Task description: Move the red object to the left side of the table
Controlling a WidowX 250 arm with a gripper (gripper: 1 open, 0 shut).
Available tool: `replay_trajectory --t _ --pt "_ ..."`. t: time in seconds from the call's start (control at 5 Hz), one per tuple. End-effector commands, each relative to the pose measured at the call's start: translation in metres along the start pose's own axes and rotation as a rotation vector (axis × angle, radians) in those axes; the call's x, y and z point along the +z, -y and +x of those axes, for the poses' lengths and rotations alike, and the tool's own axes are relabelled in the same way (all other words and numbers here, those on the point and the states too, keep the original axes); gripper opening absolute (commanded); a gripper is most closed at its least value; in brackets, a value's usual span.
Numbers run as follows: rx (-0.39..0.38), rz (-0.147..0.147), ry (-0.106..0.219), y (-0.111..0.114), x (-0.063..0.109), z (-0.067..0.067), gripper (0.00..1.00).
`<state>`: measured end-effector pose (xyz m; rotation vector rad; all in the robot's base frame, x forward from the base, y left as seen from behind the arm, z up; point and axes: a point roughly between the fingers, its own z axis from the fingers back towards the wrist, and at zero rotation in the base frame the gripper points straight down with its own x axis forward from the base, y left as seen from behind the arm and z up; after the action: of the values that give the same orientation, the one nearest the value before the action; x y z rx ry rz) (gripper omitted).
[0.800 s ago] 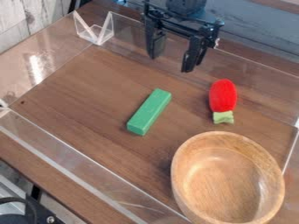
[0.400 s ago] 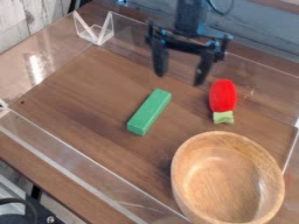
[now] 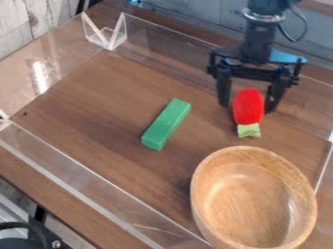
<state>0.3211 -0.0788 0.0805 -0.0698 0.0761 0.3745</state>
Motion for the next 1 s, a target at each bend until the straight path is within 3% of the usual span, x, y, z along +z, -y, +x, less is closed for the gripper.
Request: replay_trajectory --t 0.0,0.4,0.8 --pt "0.015 -0.049 0.065 0.01 0.01 0.015 1.0" --pt "0.123 -0.062 0.099 0.011 -0.003 0.016 1.0" --pt "0.12 -0.052 0.143 -0.001 -0.016 0.034 1.0"
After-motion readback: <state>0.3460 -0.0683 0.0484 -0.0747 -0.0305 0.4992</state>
